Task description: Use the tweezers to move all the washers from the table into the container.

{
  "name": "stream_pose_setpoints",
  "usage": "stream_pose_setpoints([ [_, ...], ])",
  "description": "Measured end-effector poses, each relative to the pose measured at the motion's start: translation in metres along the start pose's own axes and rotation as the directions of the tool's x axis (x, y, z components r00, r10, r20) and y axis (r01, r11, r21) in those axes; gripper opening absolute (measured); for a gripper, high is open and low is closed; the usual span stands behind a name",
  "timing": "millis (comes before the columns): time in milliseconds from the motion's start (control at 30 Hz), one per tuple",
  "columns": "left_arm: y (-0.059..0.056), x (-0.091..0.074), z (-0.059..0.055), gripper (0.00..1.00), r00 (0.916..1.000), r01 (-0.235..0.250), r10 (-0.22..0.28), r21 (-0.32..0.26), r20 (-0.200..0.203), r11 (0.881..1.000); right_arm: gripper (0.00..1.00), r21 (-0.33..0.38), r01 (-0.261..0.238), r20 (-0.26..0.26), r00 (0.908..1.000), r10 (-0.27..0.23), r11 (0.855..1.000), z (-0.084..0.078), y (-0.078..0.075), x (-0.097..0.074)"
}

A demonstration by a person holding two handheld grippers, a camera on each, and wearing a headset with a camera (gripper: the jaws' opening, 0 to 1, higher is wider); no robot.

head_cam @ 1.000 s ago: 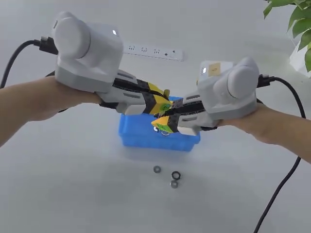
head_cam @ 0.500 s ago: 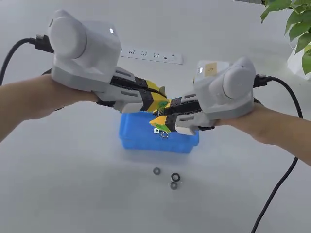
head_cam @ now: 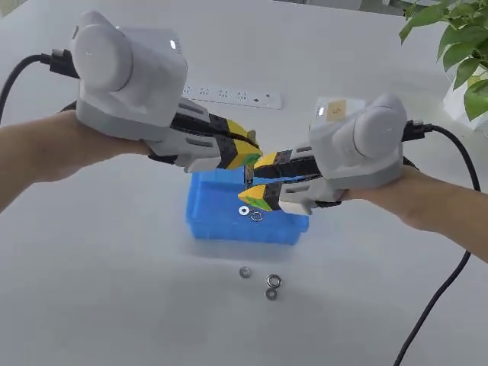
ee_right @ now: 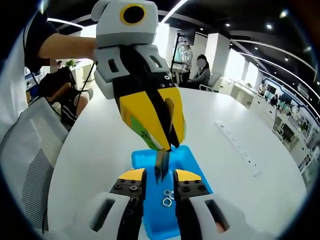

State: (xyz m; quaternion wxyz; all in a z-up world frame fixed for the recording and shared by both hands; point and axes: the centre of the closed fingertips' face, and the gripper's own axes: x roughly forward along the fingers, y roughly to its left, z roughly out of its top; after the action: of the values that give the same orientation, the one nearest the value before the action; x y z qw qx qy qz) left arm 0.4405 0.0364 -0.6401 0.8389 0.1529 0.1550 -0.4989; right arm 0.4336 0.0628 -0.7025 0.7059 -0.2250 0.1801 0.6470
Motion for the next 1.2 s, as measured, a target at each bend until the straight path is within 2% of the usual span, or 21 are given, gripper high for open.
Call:
stream_pose_setpoints([
  [67, -0.002, -0.002, 0.001, 0.07, 1.0000, 0.001, -0.001, 0.008, -0.004, 1.000, 0.23, -0.034, 0.035, -0.013, 0.9993, -0.036, 0.999, -0.001, -0.003, -0.006],
  [100, -0.002, -0.002, 0.001, 0.07, 1.0000, 0.002, -0.002, 0.011, -0.007, 1.000, 0.24, -0.032, 0.036, -0.012, 0.9993, -0.037, 0.999, -0.001, -0.002, -0.007],
  [167, -0.003, -0.004, 0.001, 0.07, 0.9999, 0.000, 0.000, 0.016, -0.015, 1.000, 0.29, -0.021, 0.055, -0.012, 0.9984, -0.056, 0.998, -0.003, -0.003, -0.011],
  [233, -0.004, -0.005, 0.001, 0.07, 0.9998, -0.007, 0.007, 0.023, -0.019, 1.000, 0.35, -0.045, 0.071, -0.041, 0.9965, -0.073, 0.996, -0.008, -0.004, -0.016],
  [400, -0.009, -0.008, 0.004, 0.07, 0.9997, -0.007, 0.007, 0.034, -0.024, 0.999, 0.47, -0.037, 0.089, -0.034, 0.9953, -0.091, 0.995, -0.010, 0.000, -0.028],
  [467, -0.012, -0.009, 0.005, 0.07, 0.9996, -0.004, 0.005, 0.039, -0.029, 0.999, 0.50, -0.039, 0.102, -0.038, 0.9939, -0.104, 0.994, -0.012, 0.002, -0.033],
  [600, -0.019, -0.013, 0.006, 0.07, 0.9995, -0.004, 0.005, 0.044, -0.031, 0.999, 0.62, -0.005, 0.100, -0.051, 0.9936, -0.101, 0.995, -0.022, 0.011, -0.042],
  [800, -0.036, -0.014, 0.000, 0.07, 0.9986, 0.002, 0.001, 0.061, -0.052, 0.998, 0.72, 0.031, 0.128, -0.077, 0.9892, -0.125, 0.991, -0.043, 0.027, -0.059],
  [1000, -0.056, -0.014, -0.007, 0.07, 0.9984, 0.016, -0.014, 0.039, -0.056, 0.999, 0.78, 0.085, 0.148, -0.074, 0.9871, -0.142, 0.985, -0.057, 0.040, -0.069],
  [1200, -0.077, -0.009, -0.019, 0.07, 0.9978, 0.025, -0.024, 0.013, -0.062, 1.000, 0.87, 0.113, 0.154, -0.089, 0.9855, -0.144, 0.982, -0.067, 0.055, -0.076],
])
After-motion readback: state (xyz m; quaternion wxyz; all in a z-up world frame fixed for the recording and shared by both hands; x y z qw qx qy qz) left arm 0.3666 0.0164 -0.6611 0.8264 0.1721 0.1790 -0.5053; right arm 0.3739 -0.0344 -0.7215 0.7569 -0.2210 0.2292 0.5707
